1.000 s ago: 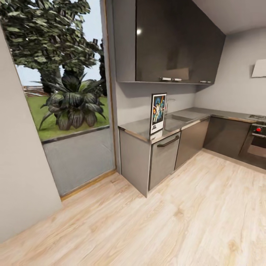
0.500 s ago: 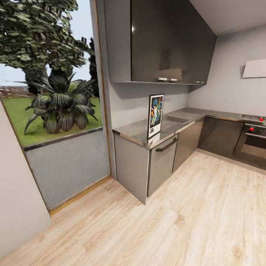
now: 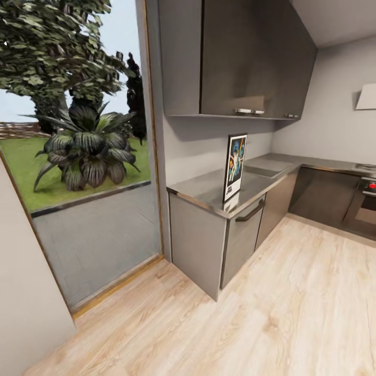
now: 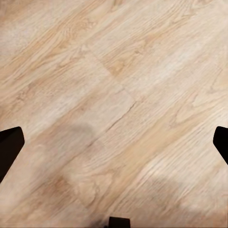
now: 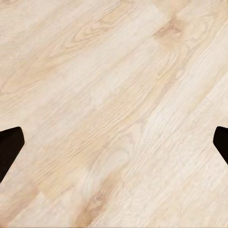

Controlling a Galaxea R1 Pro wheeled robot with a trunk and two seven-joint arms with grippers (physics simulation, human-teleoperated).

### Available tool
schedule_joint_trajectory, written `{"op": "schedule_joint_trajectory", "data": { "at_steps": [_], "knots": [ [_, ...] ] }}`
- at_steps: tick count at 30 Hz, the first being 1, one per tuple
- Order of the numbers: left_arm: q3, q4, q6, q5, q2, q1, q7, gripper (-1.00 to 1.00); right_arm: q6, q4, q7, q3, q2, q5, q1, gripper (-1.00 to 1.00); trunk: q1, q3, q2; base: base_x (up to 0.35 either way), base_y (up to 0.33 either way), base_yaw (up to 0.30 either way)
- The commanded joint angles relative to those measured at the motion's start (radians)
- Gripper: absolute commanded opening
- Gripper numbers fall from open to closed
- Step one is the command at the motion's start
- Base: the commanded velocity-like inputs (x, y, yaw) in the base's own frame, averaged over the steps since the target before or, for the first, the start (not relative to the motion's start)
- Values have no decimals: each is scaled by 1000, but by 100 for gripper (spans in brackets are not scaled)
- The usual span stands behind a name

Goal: Pick up the poster from the kitchen countertop and hang it on one of the wall nails in the kitchen.

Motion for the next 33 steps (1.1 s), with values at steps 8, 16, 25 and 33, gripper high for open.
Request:
{"op": "schedule_joint_trajectory", "data": {
  "at_steps": [8,16,25,33],
  "knots": [
    [1,-1,0,-1,0,0,0,100,-3,0,-1,1,0,1,0,100,1,-1,0,272,249,0],
    [1,-1,0,-1,0,0,0,100,-3,0,0,2,0,1,0,100,1,-1,0,261,241,0],
    [1,-1,0,-1,0,0,0,100,-3,0,1,2,0,1,0,100,1,1,0,78,72,-113],
    [1,-1,1,-1,0,0,0,100,-2,0,0,2,0,1,0,100,1,3,0,199,189,-183]
  ]
}}
